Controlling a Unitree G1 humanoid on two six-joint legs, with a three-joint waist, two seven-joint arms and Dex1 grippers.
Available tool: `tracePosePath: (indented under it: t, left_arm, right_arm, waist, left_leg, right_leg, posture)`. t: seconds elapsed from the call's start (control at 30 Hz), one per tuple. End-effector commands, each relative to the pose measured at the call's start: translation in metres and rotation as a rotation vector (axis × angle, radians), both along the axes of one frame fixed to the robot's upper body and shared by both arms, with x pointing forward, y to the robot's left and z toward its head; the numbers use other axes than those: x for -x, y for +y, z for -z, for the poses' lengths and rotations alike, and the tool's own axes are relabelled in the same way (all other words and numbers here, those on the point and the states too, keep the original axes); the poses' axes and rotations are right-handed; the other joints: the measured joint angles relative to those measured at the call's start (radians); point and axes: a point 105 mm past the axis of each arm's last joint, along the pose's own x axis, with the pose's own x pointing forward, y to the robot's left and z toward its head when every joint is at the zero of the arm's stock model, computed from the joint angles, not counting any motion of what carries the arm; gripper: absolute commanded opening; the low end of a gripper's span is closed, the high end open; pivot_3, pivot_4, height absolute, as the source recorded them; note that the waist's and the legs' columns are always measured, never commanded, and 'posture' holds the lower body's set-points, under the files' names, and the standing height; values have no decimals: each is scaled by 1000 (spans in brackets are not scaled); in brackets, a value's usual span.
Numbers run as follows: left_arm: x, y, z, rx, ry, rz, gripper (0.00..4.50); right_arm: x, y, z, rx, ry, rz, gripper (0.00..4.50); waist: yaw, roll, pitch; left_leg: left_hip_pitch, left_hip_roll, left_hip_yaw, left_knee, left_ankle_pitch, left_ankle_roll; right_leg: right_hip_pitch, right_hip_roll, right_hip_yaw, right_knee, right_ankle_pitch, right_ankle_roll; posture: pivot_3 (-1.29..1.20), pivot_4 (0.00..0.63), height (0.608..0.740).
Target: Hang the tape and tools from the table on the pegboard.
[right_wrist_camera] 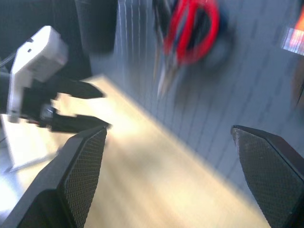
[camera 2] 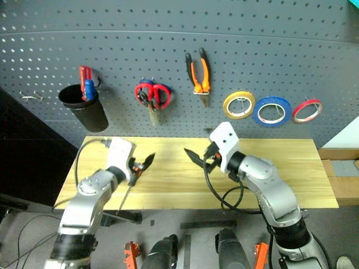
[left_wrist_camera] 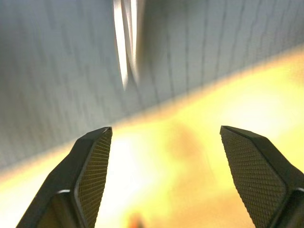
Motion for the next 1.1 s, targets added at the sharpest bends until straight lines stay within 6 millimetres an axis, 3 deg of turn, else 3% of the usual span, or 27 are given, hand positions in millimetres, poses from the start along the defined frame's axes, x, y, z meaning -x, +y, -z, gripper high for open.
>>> tracePosePath:
  t: [0.03, 0.17, 0.3, 0.53, 0.77, 0.87, 1.1]
  left_arm:
    - [9, 16, -6, -2, 47, -27, 3693]
    - [12, 31, 8, -16, 138, -66, 3693]
    - [4, 33, 22, -5, 194, -76, 3693]
    - [-13, 35, 48, 21, 290, -98, 3693]
    - [-13, 37, 72, 81, 402, -127, 3693]
    - [-14, 38, 77, 91, 419, -140, 3123]
    - [-16, 41, 64, 122, 365, -162, 1032]
  right_arm:
    - [10, 8, -8, -35, 51, -3, 4500]
    - [14, 15, -1, -12, 137, -1, 4500]
    - [14, 16, 4, 15, 183, 7, 4500]
    - [18, 20, 6, 44, 226, -15, 4500]
    - [20, 23, 6, 54, 234, -29, 4500]
    - [20, 24, 6, 56, 240, -33, 4500]
    - [25, 27, 5, 76, 230, -111, 4500]
  waist:
    - [-1, 0, 1]
    - [1, 1, 6]
    - [3, -1, 19]
    - [-1, 0, 26]
    - [-4, 0, 28]
    - [-5, 0, 28]
    - [-5, 0, 25]
  left_leg:
    - [0, 0, 0, 0, 0, 0]
    - [3, 1, 0, 0, 1, 1]
    - [4, 1, 1, 0, 1, 1]
    - [1, 2, 2, -4, 1, 2]
    - [1, 2, 2, -4, 1, 1]
    - [3, 3, 3, -4, 1, 1]
    - [3, 3, 4, -4, 1, 1]
  right_leg:
    - [0, 0, 0, 1, -1, 1]
    - [2, 1, 0, 1, -1, -1]
    - [2, 1, 1, 1, -3, -4]
    - [-2, 1, 0, 0, -2, -2]
    - [-2, 1, 0, -1, -2, -2]
    - [-1, 1, 0, -1, -2, -2]
    - [0, 1, 0, -2, -2, -1]
  posture:
    - [-150, 293, 740]
    - [-154, 338, 740]
    - [-160, 360, 740]
    - [-180, 362, 740]
    - [-197, 350, 740]
    - [-204, 335, 740]
    - [-192, 278, 740]
